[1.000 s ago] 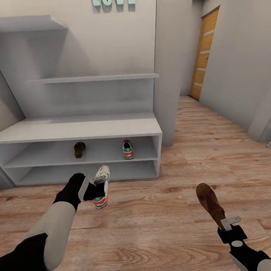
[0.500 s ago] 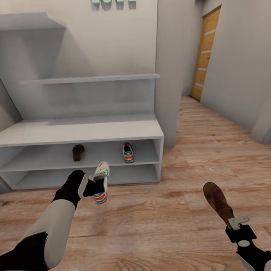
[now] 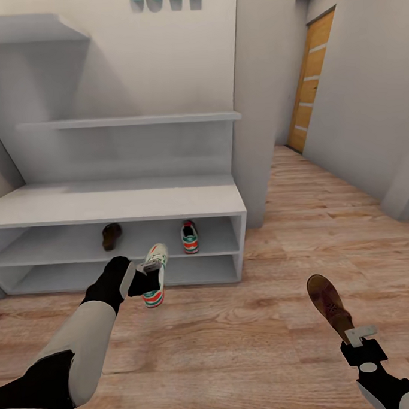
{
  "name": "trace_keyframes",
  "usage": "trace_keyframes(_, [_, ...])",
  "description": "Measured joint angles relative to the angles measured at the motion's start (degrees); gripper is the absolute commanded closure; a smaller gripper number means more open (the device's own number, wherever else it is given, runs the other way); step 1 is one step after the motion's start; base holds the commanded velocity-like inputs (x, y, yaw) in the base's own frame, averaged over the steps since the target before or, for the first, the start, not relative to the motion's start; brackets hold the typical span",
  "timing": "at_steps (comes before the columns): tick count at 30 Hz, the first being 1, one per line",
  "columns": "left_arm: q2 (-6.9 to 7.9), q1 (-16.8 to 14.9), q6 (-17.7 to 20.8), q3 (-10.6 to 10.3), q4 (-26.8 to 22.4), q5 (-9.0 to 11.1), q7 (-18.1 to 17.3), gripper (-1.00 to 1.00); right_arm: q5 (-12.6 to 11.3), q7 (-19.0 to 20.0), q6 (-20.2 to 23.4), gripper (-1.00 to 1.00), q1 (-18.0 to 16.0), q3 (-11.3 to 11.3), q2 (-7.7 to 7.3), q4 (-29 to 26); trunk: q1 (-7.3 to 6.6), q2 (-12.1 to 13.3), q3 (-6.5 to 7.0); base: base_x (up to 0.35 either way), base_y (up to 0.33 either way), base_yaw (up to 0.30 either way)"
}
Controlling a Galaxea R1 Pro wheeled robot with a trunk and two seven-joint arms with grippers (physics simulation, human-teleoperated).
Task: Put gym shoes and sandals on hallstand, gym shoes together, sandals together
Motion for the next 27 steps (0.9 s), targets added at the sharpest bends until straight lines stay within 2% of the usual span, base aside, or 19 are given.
trace_keyframes(7, [-0.14, 0.01, -0.04, 0.04, 0.00, -0.09, 0.02, 1.00, 0.00, 0.00, 0.01, 1.00, 0.00, 0.00, 0.00, 0.00, 0.01, 0.00, 0.00, 0.131, -0.109, 0.000])
trace_keyframes(27, [-0.16, 0.03, -0.12, 0.01, -0.01, -0.18, 0.04, 1.00, 0.00, -0.01, 0.00, 1.00, 0.00, 0.08, 0.09, 0.00, -0.01, 0.00, 0.00, 0.160, -0.006, 0.000])
